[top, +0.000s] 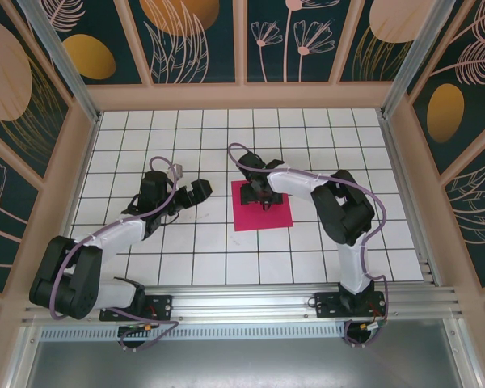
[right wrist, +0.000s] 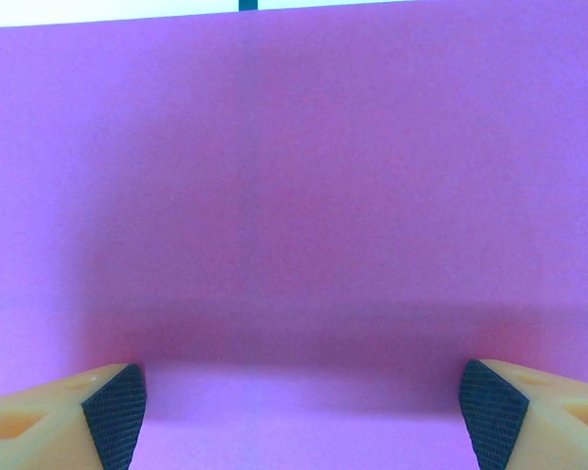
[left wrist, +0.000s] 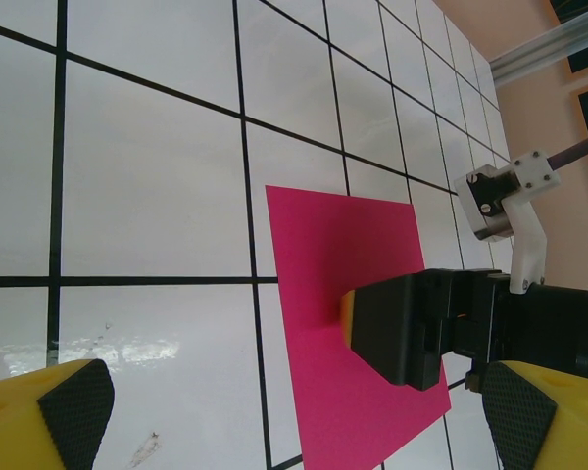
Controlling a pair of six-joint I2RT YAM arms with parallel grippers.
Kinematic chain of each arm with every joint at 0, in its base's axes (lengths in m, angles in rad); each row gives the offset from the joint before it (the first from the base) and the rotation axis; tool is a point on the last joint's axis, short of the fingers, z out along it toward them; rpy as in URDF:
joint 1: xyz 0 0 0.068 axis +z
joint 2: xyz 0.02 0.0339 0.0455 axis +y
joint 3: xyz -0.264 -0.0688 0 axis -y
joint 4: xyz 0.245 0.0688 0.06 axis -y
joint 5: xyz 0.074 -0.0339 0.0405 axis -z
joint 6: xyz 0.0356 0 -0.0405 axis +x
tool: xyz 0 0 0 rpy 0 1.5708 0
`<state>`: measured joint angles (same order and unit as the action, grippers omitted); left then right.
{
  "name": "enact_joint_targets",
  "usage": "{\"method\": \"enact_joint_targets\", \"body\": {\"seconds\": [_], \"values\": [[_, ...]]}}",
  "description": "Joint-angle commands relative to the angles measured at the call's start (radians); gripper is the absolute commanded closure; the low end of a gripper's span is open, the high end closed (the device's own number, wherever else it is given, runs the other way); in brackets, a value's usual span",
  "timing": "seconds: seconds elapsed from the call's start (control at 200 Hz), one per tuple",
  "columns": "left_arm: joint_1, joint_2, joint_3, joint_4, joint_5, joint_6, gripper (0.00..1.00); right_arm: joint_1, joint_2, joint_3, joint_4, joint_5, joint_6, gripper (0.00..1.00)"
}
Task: Fold a paper plane with a square sheet of paper (pick it up from the middle)
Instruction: Fold the square sheet of paper in half at the center of the table.
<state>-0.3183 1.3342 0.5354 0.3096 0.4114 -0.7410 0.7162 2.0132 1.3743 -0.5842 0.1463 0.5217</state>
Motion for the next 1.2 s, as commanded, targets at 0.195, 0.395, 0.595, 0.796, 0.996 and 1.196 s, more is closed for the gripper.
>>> {"method": "enact_joint_targets", "body": {"seconds": [0.195,0.395,0.595,0.796,0.996,1.196], "values": [[-0.005,0.028,0.032,-0.009,0.012,0.022,0.02,0.016,0.12,-0.006,-0.027,-0.017,0.018,0.15],[-0.004,0.038,0.038,-0.012,0.013,0.024,0.02,0.017,0.132,-0.01,-0.029,-0.017,0.014,0.2],[-0.004,0.036,0.04,-0.015,0.012,0.023,0.01,0.015,0.072,0.002,-0.018,-0.029,0.015,0.26],[-0.004,0.026,0.036,-0.022,0.007,0.019,0.01,0.014,0.001,0.012,-0.024,-0.01,0.029,0.44],[-0.004,0.024,0.04,-0.025,0.007,0.017,0.01,0.015,-0.082,0.009,0.001,-0.035,0.034,0.54],[-0.004,0.019,0.044,-0.027,0.007,0.012,0.02,0.0,-0.192,-0.038,0.119,-0.138,0.061,0.59]]}}
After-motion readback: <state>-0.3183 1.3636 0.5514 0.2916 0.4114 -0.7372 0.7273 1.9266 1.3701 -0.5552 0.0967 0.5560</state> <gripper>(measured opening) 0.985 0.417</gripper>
